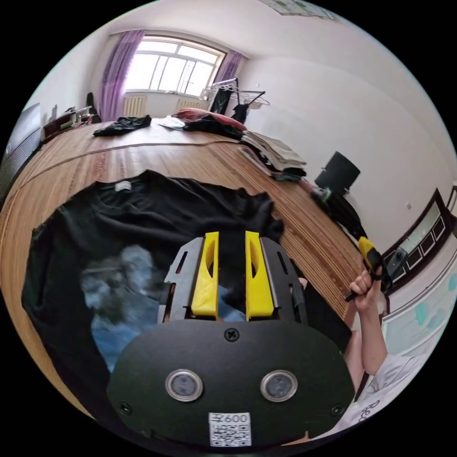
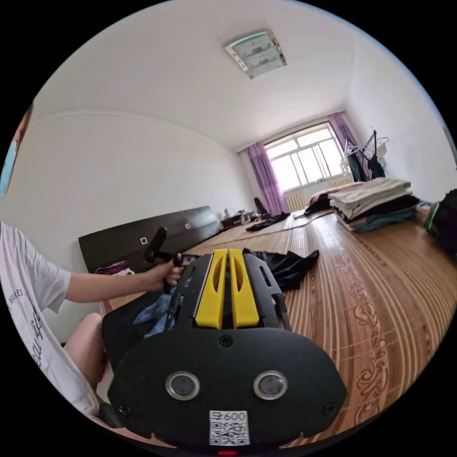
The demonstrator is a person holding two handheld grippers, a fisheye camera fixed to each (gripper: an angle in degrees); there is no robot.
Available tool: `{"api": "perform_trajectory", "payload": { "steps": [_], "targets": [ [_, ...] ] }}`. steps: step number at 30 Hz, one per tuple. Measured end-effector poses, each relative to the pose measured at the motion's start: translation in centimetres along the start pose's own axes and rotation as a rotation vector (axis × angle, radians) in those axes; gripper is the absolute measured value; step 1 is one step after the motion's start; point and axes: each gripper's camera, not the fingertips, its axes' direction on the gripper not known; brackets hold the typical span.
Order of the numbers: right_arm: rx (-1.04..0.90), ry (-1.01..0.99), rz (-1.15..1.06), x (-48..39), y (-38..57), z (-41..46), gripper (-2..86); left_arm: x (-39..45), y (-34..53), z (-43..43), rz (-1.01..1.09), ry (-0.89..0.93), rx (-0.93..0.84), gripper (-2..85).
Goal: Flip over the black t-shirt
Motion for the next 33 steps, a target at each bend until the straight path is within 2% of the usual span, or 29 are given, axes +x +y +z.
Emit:
{"api": "perform_trajectory", "payload": {
  "steps": [2,6,8,11,14,18,20,25,33],
  "targets": [
    [-0.085,-0.012,0.065,0.9,-0.3,1.8,-0.8,-8.5,-6.6,-0.3,-0.025,-0.064,-0.006,8.4],
    [-0.107,-0.124,0.076,1.5,-3.1,3.6,-0.8,-17.9,-16.3,2.3,-0.021,-0.133,-0.033,9.0],
    [-0.262,-0.131,0.052,1.4,-5.0,5.3,-0.8,-22.0,-22.2,5.1,-0.003,-0.148,-0.056,9.4],
    [-0.261,-0.222,0.069,0.7,-6.4,4.4,-0.8,-26.7,-28.0,8.6,-0.028,-0.139,-0.071,9.9],
    [-0.214,-0.201,0.101,-0.3,-7.6,2.7,-0.8,-30.1,-31.5,12.2,-0.049,-0.128,-0.1,10.0],
    [-0.221,-0.197,0.103,-2.2,-9.1,1.8,-0.8,-33.4,-33.4,16.5,-0.117,-0.147,-0.181,8.6],
    [-0.243,-0.205,0.115,-3.2,-10.0,1.6,-0.7,-34.1,-33.9,15.8,-0.134,-0.23,-0.153,4.9],
    [-0.271,-0.234,0.141,-5.3,-11.5,1.6,-0.8,-35.5,-35.2,14.0,-0.066,-0.116,-0.116,2.3],
    [-0.28,-0.236,0.154,-8.8,-13.1,1.2,-0.8,-36.3,-39.6,11.1,-0.001,-0.11,-0.101,1.7]
  ]
}}
